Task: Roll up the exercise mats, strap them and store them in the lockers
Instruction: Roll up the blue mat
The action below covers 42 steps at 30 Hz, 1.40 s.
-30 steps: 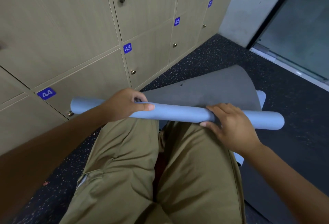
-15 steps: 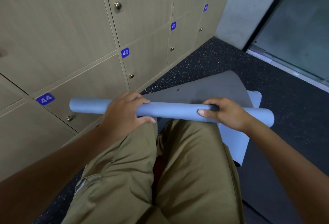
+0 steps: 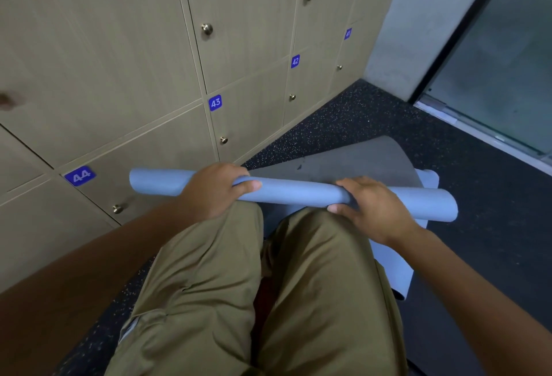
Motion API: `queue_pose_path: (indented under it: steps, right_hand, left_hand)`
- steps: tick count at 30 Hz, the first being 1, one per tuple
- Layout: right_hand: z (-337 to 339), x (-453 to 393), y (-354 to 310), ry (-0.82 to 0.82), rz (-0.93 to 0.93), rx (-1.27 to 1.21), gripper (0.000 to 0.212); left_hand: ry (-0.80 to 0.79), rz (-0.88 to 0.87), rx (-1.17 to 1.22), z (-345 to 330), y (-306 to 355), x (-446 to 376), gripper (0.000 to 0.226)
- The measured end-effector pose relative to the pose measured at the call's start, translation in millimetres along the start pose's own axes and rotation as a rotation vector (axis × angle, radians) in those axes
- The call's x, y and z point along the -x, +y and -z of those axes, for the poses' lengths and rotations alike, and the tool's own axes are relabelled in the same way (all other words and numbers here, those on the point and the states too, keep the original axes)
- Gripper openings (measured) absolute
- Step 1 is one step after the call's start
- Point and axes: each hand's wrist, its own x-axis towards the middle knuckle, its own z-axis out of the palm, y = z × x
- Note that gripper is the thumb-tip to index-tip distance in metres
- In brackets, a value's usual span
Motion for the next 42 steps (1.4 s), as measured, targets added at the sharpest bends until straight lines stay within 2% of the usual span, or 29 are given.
queue_pose_path:
  steps: [3,7,9,11,14,18,20,22,25,28,31,34,38,41,42]
  right_hand:
    - [4.1,-9.1,3.8,-0.072,-0.013,-0.111,0.042]
    - [6.2,-22.0,13.5,-0.181,-0.061,-0.230,0.033]
    - [8.9,-28.4,17.1,-0.241,-0.100,-0.325,0.028]
    - [12.4,-35.9,19.2,-0.291,-0.123,-0.382,0.026]
    - [20.4,-47.6,17.6,-0.382,-0.186,-0.418,0.032]
    - [21.9,-58.6,17.9,-0.466,-0.224,-0.399,0.033]
    - [17.4,-62.0,20.4,-0.448,-0.157,-0.224,0.044]
    - [11.2,-62.1,21.0,-0.333,-0.085,0.012,0.063]
    - [4.2,-59.6,18.5,-0.159,-0.027,0.089,0.074]
    - [0.9,-56.2,21.6,-0.183,-0.027,0.015,0.062]
    - [0.4,-54.9,28.4,-0.256,-0.070,-0.101,0.058]
    - [0.3,-61.3,32.3,-0.277,-0.115,-0.181,0.058]
    - [-2.6,-72.9,41.5,-0.311,-0.174,-0.296,0.033]
    - [-4.6,-83.6,47.2,-0.365,-0.237,-0.481,0.031]
    - [-2.5,-86.3,47.3,-0.393,-0.267,-0.508,0.037]
  left_hand:
    - [0.004,-0.017,-0.036,-1.5,-4.1,-6.8,0.062]
    - [0.132,-0.110,0.028,-4.7,0.3,-7.5,0.047]
    - [0.216,-0.158,-0.087,-12.0,2.4,-4.9,0.042]
    - [0.255,-0.180,-0.236,-18.4,2.2,-0.8,0.047]
    - [0.188,-0.180,-0.332,-21.4,-0.9,0.8,0.064]
    - [0.146,-0.170,-0.307,-19.3,-2.4,-10.2,0.066]
    - [0.121,-0.139,-0.283,-19.1,-2.7,-16.0,0.070]
    - [0.084,-0.088,-0.231,-17.6,-6.9,-21.7,0.069]
    - [0.014,-0.016,-0.080,-9.6,-9.6,-32.5,0.057]
    - [-0.094,0.037,-0.030,-4.1,-9.1,-44.2,0.063]
    - [-0.142,0.010,-0.196,-8.5,-9.5,-50.6,0.073]
    - [-0.090,-0.106,-0.361,-15.3,-13.2,-50.6,0.070]
    - [-0.016,-0.189,-0.501,-19.7,-30.0,-51.0,0.095]
    - [0.007,-0.197,-0.531,-22.0,-32.9,-59.1,0.099]
    - [-0.010,-0.188,-0.543,-22.7,-33.0,-63.8,0.099]
